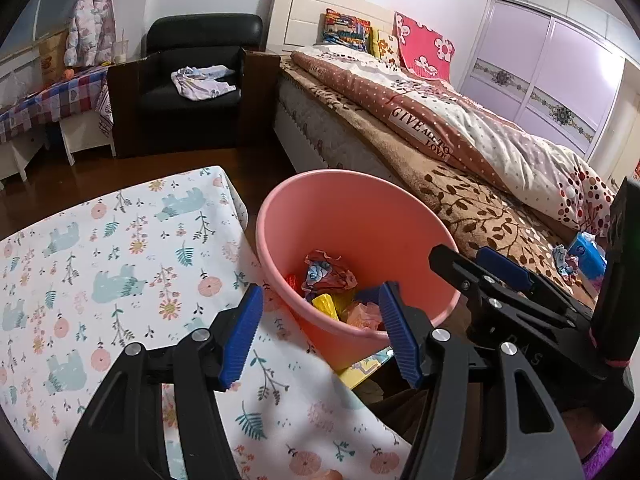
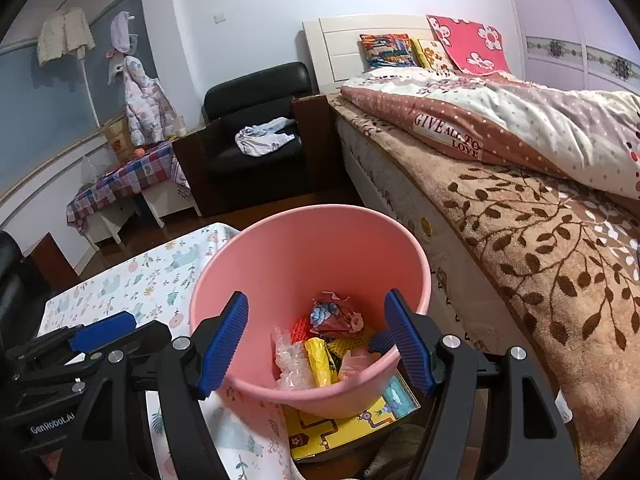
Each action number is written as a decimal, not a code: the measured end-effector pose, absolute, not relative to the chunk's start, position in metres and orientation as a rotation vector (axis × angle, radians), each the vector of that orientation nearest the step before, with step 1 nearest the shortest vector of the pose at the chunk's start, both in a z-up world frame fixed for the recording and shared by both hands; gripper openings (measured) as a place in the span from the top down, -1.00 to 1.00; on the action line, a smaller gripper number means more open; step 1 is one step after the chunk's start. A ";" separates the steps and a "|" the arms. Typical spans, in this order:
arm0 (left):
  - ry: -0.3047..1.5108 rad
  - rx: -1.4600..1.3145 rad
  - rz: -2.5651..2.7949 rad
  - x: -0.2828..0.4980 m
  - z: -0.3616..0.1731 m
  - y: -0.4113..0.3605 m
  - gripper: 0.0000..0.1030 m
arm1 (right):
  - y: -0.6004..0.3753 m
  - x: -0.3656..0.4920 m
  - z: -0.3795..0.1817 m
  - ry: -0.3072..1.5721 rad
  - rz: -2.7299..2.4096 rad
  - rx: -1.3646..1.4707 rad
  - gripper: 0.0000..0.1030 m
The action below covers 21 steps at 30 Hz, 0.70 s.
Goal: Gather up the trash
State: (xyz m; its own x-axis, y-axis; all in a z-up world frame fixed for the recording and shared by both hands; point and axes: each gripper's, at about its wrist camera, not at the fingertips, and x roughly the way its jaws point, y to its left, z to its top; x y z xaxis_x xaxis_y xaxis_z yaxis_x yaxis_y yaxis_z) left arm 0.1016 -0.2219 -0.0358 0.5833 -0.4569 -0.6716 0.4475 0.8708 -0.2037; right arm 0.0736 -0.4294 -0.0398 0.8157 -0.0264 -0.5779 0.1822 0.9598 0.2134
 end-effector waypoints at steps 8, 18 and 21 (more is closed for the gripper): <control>0.756 -0.011 -0.474 0.088 -0.027 -0.206 -0.18 | -0.412 0.056 -0.031 0.590 -0.065 0.282 -0.35; 0.711 -0.010 -0.409 0.075 -0.019 -0.183 -0.17 | -0.388 0.046 -0.023 0.581 -0.036 0.259 -0.35; 0.705 -0.015 -0.403 0.073 -0.018 -0.179 -0.17 | -0.382 0.044 -0.021 0.580 -0.036 0.253 -0.35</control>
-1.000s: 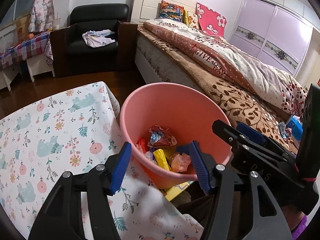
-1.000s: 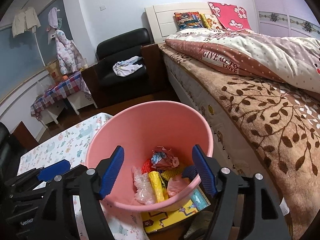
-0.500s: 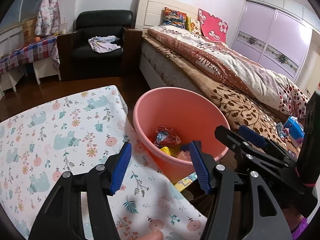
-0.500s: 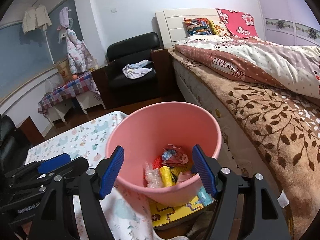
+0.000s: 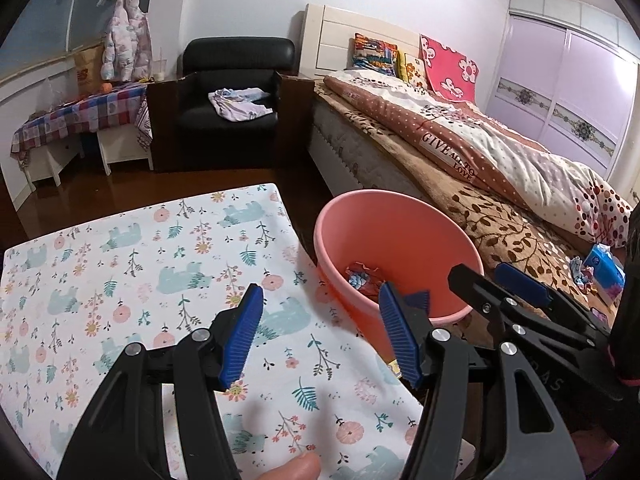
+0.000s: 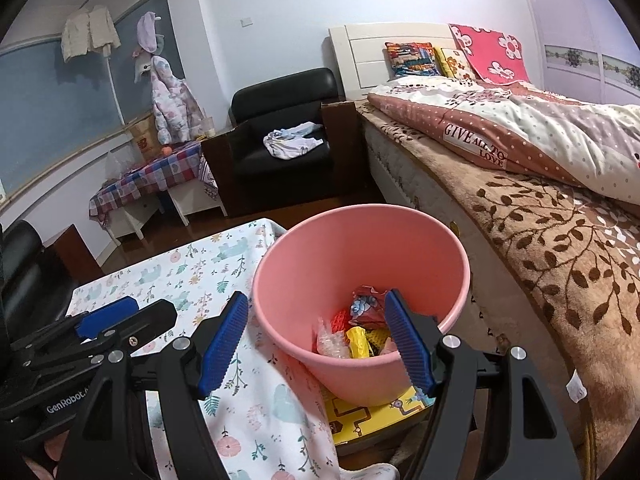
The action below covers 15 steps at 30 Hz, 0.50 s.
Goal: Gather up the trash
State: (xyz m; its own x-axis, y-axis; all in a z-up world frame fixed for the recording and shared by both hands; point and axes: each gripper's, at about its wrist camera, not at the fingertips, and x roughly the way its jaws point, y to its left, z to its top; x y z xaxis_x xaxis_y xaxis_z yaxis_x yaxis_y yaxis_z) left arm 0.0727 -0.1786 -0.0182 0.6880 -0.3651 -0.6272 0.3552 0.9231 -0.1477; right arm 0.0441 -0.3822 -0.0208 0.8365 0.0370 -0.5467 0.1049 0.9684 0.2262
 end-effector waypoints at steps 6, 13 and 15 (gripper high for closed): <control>0.694 -0.020 -0.400 0.068 -0.017 -0.174 -0.17 | -0.380 0.041 -0.018 0.574 -0.041 0.245 -0.35; 0.685 -0.024 -0.397 0.065 -0.016 -0.170 -0.17 | -0.380 0.041 -0.017 0.573 -0.040 0.244 -0.35; 0.683 -0.022 -0.395 0.063 -0.016 -0.170 -0.17 | -0.380 0.041 -0.017 0.573 -0.041 0.243 -0.35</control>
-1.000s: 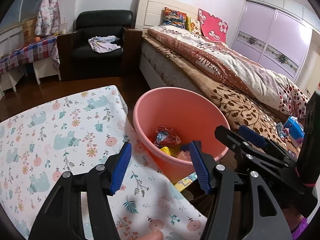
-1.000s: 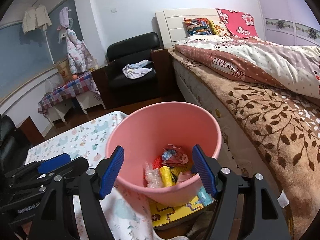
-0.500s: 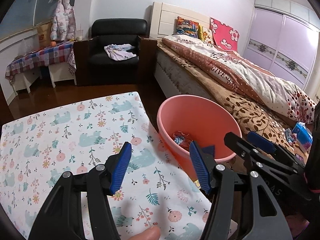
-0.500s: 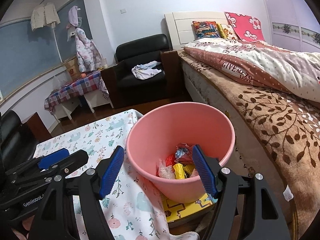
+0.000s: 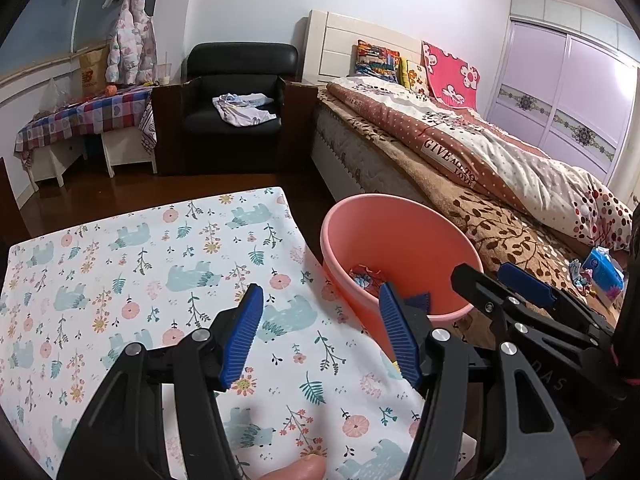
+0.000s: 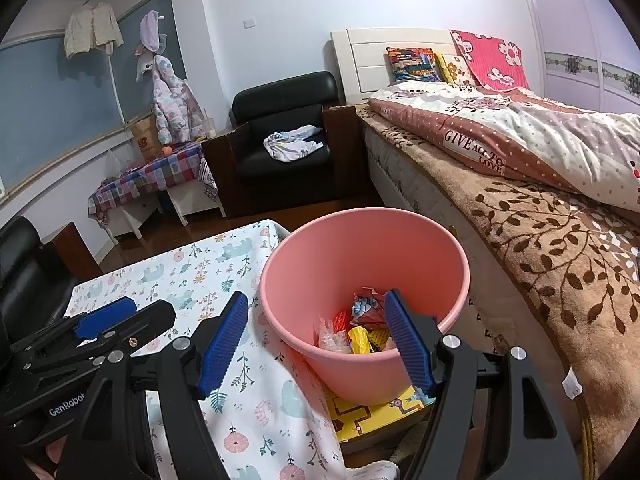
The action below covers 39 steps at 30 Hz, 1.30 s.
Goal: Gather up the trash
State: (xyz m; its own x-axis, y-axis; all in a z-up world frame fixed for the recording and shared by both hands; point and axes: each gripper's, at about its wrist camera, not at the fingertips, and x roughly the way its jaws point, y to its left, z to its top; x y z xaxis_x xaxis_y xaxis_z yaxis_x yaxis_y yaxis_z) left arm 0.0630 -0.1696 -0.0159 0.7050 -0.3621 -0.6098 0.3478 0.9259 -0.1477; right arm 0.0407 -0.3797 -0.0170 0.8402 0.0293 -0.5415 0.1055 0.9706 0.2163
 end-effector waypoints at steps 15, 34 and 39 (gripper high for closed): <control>0.656 -0.002 -0.335 0.059 -0.014 -0.163 -0.14 | -0.382 0.031 -0.004 0.539 -0.065 0.255 -0.35; 0.629 -0.013 -0.277 0.052 -0.006 -0.147 -0.04 | -0.361 0.023 -0.003 0.526 -0.046 0.231 -0.35; 0.628 -0.015 -0.273 0.050 -0.005 -0.144 -0.02 | -0.358 0.022 -0.003 0.525 -0.043 0.225 -0.35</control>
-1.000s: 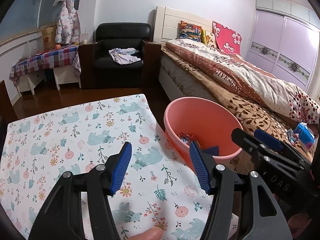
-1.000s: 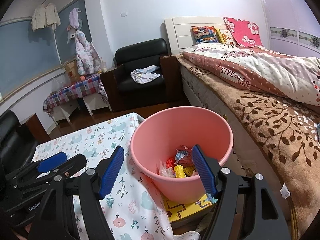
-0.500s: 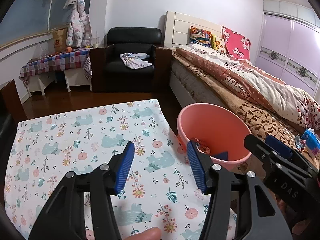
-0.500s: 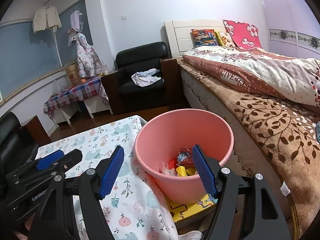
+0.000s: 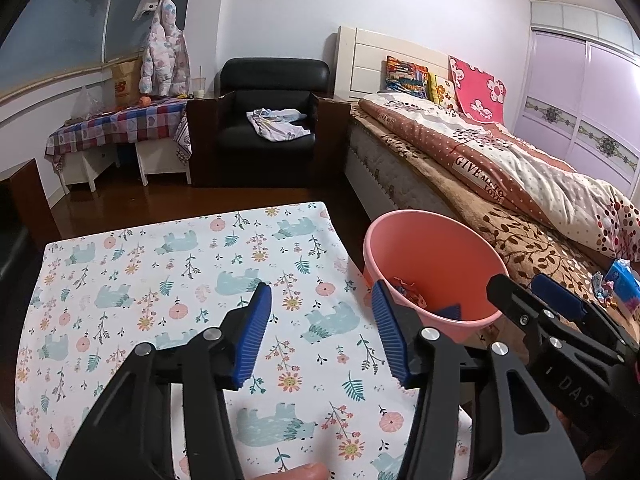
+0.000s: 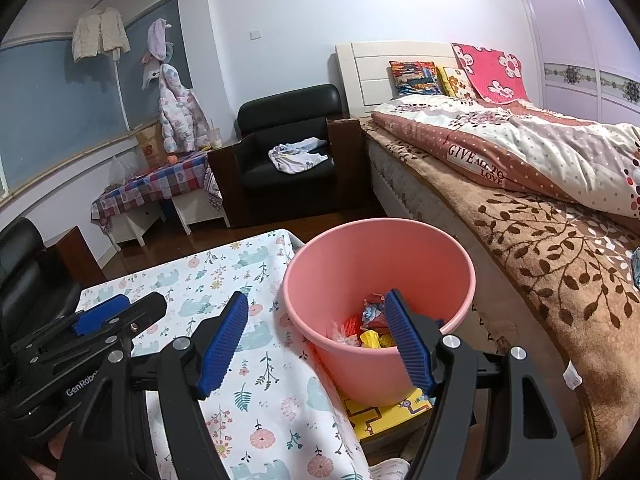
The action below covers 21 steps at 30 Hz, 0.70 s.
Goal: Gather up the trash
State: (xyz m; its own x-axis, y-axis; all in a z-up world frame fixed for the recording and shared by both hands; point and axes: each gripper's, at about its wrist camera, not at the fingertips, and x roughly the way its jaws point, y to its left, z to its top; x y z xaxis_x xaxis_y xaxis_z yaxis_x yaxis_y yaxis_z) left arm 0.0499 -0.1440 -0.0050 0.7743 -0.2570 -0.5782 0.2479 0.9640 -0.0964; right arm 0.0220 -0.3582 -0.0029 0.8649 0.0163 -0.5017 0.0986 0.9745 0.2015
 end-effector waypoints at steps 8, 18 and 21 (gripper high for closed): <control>0.630 -0.016 -0.275 0.049 -0.005 -0.143 0.00 | -0.349 0.018 -0.001 0.525 -0.038 0.216 -0.35; 0.634 -0.014 -0.276 0.046 -0.006 -0.141 0.01 | -0.347 0.018 -0.002 0.530 -0.035 0.215 -0.35; 0.637 -0.015 -0.279 0.046 -0.007 -0.141 0.01 | -0.346 0.019 -0.002 0.535 -0.032 0.217 -0.35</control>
State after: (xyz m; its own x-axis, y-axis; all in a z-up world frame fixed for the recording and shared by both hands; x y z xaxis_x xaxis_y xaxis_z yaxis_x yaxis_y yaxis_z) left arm 0.0460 -0.1406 -0.0069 0.7680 -0.2613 -0.5848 0.2523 0.9626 -0.0987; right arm 0.0187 -0.3457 -0.0020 0.8604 0.0263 -0.5089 0.0864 0.9767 0.1966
